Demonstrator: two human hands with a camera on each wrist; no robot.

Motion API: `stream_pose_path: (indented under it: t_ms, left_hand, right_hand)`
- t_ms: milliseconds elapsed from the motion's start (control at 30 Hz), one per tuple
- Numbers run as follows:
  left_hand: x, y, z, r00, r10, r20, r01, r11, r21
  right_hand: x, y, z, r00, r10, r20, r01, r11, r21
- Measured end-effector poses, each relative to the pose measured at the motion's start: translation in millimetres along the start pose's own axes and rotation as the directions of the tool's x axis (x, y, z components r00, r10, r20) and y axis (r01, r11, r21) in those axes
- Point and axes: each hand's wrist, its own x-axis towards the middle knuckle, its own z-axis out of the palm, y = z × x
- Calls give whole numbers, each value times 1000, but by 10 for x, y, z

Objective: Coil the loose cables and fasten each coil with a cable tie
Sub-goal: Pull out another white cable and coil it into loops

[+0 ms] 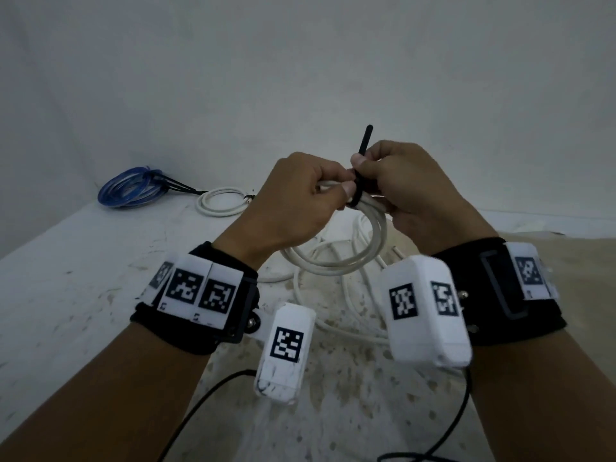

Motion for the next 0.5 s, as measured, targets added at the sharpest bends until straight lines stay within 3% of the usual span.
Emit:
stream_pose_path:
  t_ms: [67,333,500]
  left_hand:
    - [6,-9,5,1000,13,-12,-13,1000,2]
    - [-18,-18,32,1000,-18,-15,18,1000,-2]
    - [-1,-38,78,993,-114,-29,112,991,-72]
  right_hand:
    - [7,6,5,999,33,-10,-32,997,77]
    - [1,68,110,988,-62,-140,52,996,-68]
    - [3,75,93,998,24,-55,-18,994,106]
